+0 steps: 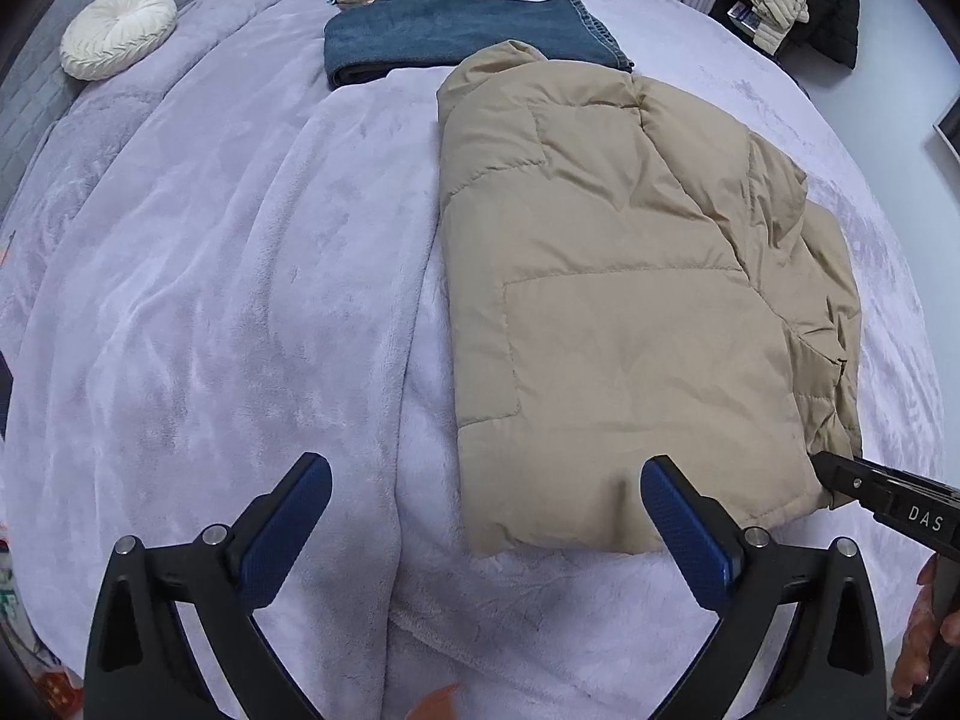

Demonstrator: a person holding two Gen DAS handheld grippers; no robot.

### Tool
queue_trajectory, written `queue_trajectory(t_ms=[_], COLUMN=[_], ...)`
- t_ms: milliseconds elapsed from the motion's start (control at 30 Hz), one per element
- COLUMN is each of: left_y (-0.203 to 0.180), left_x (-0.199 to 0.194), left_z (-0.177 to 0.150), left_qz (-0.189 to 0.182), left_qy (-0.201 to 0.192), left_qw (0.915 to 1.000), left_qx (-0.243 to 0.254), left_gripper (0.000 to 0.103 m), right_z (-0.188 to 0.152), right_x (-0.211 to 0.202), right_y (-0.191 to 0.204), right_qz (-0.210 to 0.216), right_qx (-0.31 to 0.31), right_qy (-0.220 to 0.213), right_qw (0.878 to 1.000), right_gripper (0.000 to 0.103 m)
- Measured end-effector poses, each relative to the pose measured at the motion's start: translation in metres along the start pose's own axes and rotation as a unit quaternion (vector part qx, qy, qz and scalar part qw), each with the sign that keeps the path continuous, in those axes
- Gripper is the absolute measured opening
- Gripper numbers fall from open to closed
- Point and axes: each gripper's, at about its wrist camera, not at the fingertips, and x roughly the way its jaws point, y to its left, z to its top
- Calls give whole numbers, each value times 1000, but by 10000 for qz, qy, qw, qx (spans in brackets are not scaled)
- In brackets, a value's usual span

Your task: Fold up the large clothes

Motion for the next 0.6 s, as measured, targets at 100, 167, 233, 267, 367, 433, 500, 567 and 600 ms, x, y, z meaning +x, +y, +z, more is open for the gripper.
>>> queue_trajectory(t_ms=[100,167,233,267,367,433,500,567,600], left_y=[0,2,3,4,1,-2,-7,-15,-19], left_x=[-6,-11,-13,-14,-20,-29,-39,-50,-54], left_z=[-2,-5,-8,-10,-16,-20,-24,-28,-30], left_qz=[175,98,96,96,174,229,203,254,274], left_qy=[-22,-32,5,30,-3,-70,-146,-219,-235], left_qw=[9998,9999,9998,9998,9996,9994,9994,9993,9992], left_qx=[5,-54,-145,-187,-220,-236,-241,-168,-140], left_gripper=[103,103,103,103,103,103,103,103,103], right_z=[-4,-5,-6,-7,-9,-14,-19,-25,-28], right_x=[1,2,2,0,-11,-22,-33,-45,-51], right_y=[-2,-4,-6,-6,-7,-8,-10,-12,-14], right_qz=[-20,-20,-5,18,139,229,318,391,404], right_qx=[42,56,68,64,-9,-56,-42,-41,-55], right_qy=[75,114,137,127,60,-5,-52,-126,-144], right_qw=[10000,9999,9999,9999,9999,9997,9995,9991,9991], right_gripper=[28,28,28,28,28,31,35,39,41])
